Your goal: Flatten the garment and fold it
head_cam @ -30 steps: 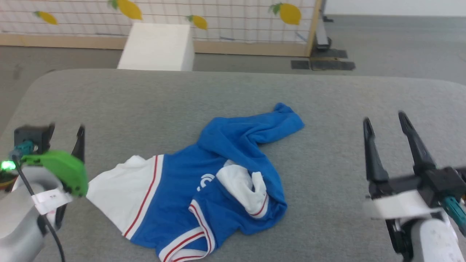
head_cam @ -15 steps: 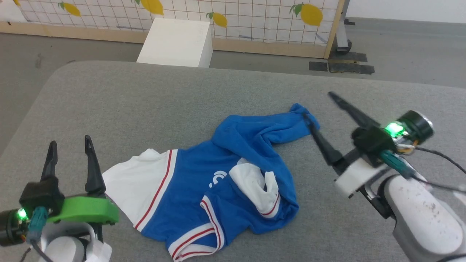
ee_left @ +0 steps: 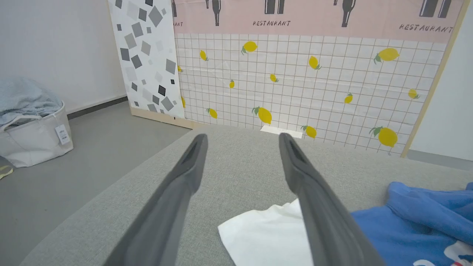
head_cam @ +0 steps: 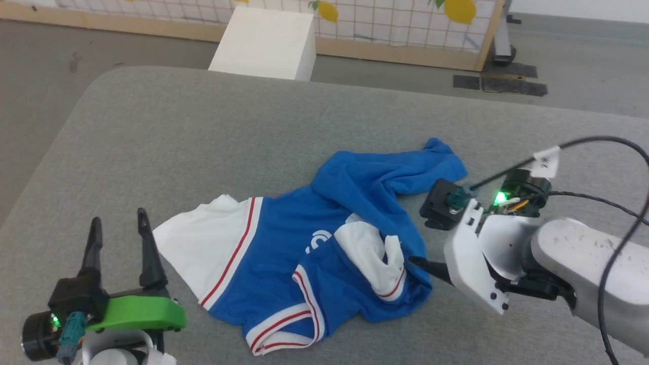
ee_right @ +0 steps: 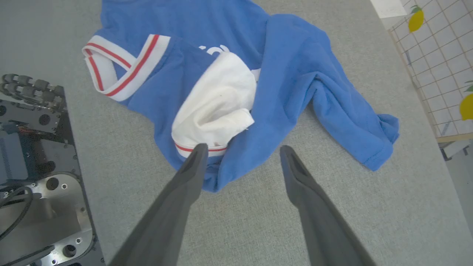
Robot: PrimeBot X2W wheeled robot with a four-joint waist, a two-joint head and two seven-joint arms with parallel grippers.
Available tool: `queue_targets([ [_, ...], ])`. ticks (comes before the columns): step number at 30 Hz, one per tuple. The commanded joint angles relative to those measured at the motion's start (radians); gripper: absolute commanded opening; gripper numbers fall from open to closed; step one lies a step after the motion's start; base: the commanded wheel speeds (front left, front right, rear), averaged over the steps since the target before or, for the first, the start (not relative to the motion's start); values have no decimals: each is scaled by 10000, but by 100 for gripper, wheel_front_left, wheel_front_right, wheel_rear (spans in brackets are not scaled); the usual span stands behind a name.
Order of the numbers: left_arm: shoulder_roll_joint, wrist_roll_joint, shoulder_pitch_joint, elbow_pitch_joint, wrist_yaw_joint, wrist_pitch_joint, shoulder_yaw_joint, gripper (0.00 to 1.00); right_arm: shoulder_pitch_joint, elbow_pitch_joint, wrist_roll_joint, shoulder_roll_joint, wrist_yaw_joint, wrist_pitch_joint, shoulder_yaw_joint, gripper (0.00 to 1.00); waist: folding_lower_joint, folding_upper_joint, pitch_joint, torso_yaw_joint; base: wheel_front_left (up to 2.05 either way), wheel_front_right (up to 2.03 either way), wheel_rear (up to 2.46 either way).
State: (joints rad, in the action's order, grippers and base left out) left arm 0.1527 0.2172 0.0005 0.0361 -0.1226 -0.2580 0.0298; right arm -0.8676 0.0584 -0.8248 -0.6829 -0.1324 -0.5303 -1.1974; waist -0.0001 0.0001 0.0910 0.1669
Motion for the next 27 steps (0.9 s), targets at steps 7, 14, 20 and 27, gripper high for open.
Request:
queue_targets([
  [7, -730, -671, -570, -274, 651, -37, 342, 100, -992, 532, -625, 442, 17, -1298, -795, 100, 1, -1, 835, 862, 0, 0, 0],
  [14, -975, -798, -874, -442, 950, -37, 493, 100, -289, 1230, -198, 1261, 17, -2191, -825, 100, 1, -1, 1318, 1360, 0, 0, 0],
  [20, -1018, -771, -1034, -501, 967, -37, 440, 100, 310, 1534, 367, 1332, 17, -2479, -827, 100, 1, -1, 1486, 1530, 0, 0, 0],
  [27, -1023, -689, -907, -564, 852, -37, 415, 100, 99, 1415, 754, 1408, 17, -598, -828, 0, 1, -1, 1284, 1171, 0, 0, 0],
])
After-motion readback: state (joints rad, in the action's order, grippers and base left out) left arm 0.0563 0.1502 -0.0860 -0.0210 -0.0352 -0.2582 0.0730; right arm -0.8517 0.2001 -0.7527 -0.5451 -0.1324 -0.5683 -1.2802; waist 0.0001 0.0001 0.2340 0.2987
